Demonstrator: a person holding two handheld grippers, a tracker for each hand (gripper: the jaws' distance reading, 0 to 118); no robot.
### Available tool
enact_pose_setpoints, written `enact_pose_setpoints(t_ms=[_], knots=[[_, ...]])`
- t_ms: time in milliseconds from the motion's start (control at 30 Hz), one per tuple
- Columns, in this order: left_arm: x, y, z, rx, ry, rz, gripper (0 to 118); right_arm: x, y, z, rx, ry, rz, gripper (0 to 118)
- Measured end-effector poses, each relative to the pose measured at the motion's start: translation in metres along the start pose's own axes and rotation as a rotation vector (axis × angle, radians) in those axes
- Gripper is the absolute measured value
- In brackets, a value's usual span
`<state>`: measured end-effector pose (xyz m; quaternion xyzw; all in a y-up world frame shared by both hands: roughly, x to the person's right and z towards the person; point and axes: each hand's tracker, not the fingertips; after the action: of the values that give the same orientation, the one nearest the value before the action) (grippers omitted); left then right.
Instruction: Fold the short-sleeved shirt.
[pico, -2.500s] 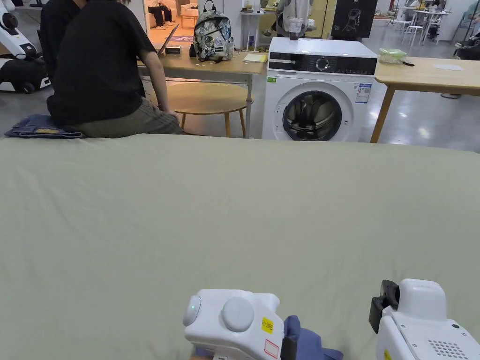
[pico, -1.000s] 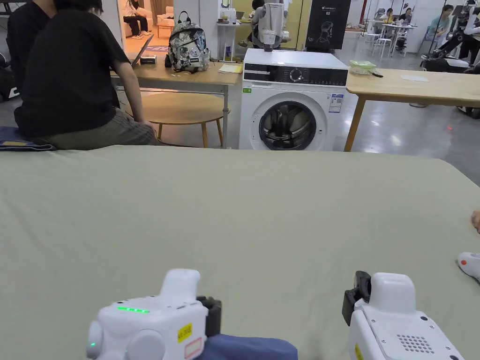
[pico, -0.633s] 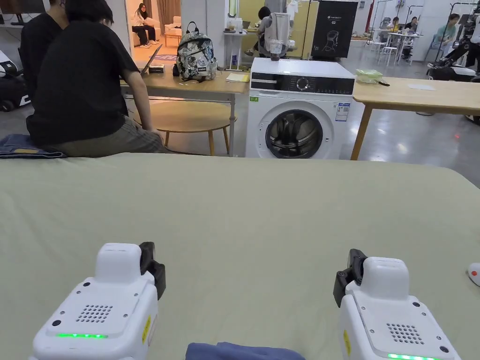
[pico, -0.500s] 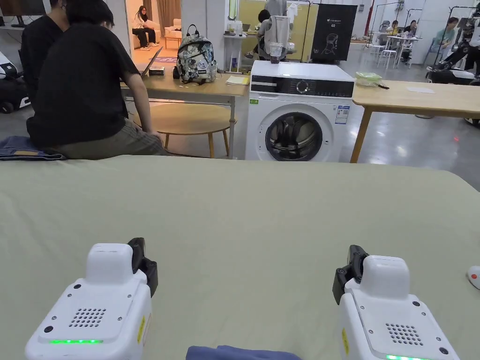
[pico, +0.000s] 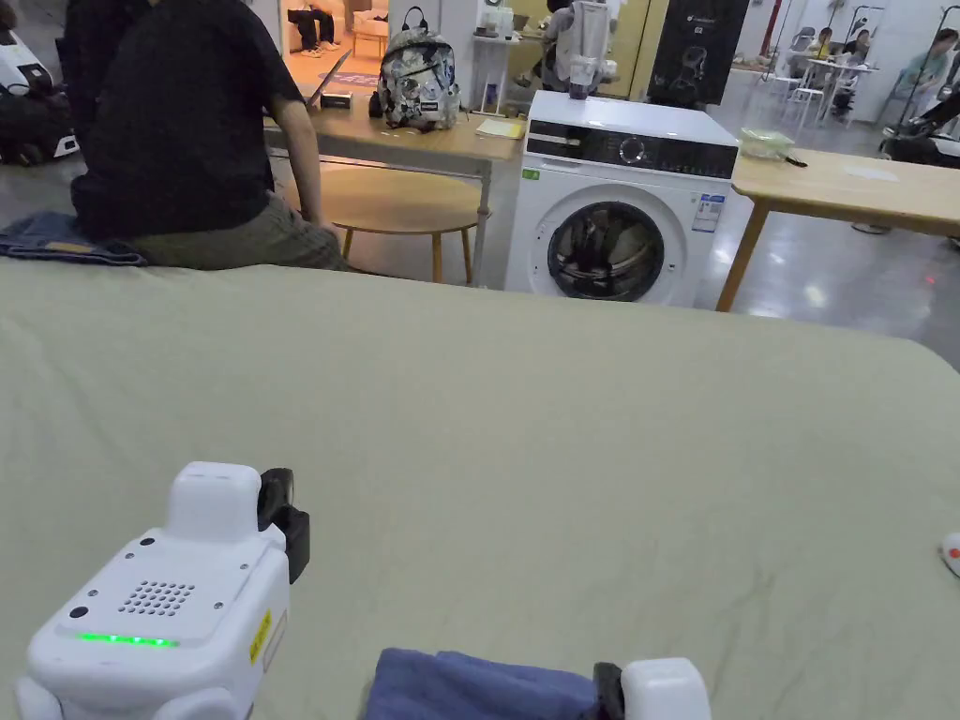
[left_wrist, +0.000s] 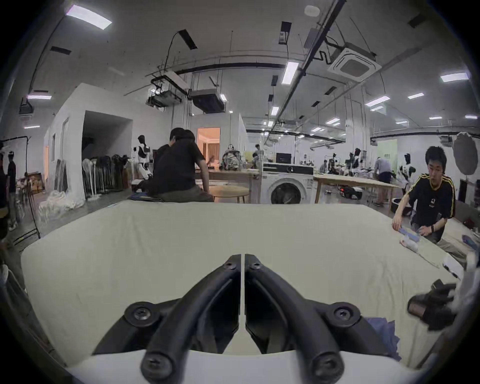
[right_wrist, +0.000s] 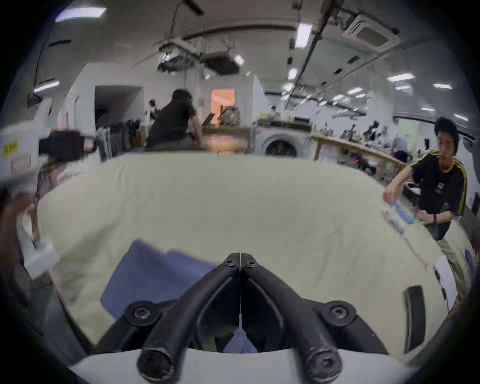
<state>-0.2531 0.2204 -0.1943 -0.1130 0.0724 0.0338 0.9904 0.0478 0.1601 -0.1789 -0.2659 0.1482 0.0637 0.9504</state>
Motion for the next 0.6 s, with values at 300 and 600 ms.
enact_pose_setpoints(t_ms=[300, 600], knots=[[-0.031, -0.037, 0.016, -0.223, -0.075, 0.094, 0, -0.004, -0.038, -0.049, -0.195, -0.048, -0.031, 0], [-0.06, -0.073, -0.011, -0.598, -0.478, 0.387, 84, 0.004, -0.038, -0.056, -0.21, -0.049, -0.067, 0]])
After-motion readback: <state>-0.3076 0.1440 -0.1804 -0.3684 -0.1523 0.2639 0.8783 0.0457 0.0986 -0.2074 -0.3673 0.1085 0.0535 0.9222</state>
